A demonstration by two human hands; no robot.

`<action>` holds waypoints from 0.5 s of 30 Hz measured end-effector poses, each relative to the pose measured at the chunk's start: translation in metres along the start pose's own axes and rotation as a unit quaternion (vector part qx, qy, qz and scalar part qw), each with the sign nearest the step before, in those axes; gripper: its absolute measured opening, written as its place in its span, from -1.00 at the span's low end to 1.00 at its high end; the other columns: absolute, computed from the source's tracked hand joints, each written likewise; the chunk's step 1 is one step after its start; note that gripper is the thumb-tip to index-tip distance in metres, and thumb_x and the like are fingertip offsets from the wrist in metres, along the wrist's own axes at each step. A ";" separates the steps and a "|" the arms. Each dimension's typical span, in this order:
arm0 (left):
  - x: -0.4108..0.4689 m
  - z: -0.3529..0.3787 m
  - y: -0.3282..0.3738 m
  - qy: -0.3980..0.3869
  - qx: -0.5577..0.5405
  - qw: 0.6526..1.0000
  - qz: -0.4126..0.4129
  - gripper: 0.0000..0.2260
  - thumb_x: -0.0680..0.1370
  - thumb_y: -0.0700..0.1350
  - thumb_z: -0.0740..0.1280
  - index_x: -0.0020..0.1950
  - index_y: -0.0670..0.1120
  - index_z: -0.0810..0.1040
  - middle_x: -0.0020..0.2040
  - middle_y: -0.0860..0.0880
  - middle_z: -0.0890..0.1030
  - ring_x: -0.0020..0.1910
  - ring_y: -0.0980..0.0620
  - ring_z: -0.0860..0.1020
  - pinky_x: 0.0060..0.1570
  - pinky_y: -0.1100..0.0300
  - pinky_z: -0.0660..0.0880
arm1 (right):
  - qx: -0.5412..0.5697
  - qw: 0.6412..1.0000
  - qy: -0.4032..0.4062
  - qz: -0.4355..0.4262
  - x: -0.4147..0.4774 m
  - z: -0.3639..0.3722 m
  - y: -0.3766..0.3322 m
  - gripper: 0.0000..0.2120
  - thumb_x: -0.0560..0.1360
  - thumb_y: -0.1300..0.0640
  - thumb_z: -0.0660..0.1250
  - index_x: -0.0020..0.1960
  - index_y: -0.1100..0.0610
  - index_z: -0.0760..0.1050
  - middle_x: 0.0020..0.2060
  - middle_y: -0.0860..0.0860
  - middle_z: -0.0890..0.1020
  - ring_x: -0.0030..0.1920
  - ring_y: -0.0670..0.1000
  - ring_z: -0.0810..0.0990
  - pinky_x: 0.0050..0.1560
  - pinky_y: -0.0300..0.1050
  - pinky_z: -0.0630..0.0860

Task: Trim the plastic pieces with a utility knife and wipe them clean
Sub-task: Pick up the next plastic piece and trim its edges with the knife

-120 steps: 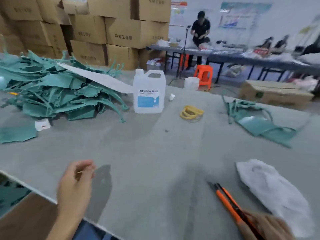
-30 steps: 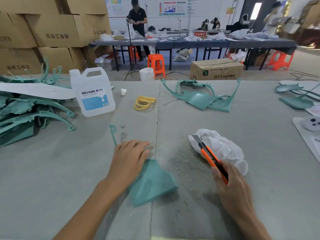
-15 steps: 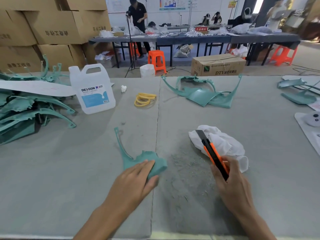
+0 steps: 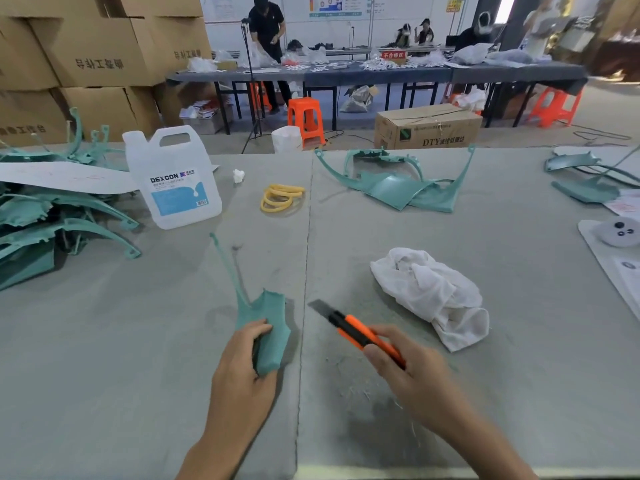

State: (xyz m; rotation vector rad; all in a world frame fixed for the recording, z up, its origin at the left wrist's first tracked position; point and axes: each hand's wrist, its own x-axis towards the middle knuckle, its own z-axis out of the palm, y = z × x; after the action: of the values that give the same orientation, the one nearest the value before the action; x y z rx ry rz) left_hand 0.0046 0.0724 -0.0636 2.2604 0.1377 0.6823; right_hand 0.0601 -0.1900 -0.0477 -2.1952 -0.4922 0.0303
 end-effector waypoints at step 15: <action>-0.003 0.006 -0.019 0.030 -0.088 0.993 -0.066 -0.80 0.49 0.01 0.41 0.08 0.19 0.50 0.26 0.37 0.56 0.20 0.34 0.55 0.01 0.53 0.43 | -0.007 0.992 -0.121 -0.030 0.019 0.011 -0.027 -0.79 0.62 -0.28 0.19 0.21 -0.30 0.46 -0.30 -0.04 0.62 -0.38 -0.09 0.53 -0.25 0.02 0.50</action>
State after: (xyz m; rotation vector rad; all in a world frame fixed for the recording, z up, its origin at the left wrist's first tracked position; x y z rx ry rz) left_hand 0.0074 0.0812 -0.0811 2.0430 0.2450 0.6644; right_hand 0.0664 -0.1600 -0.0310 -2.2008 -0.6938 0.2637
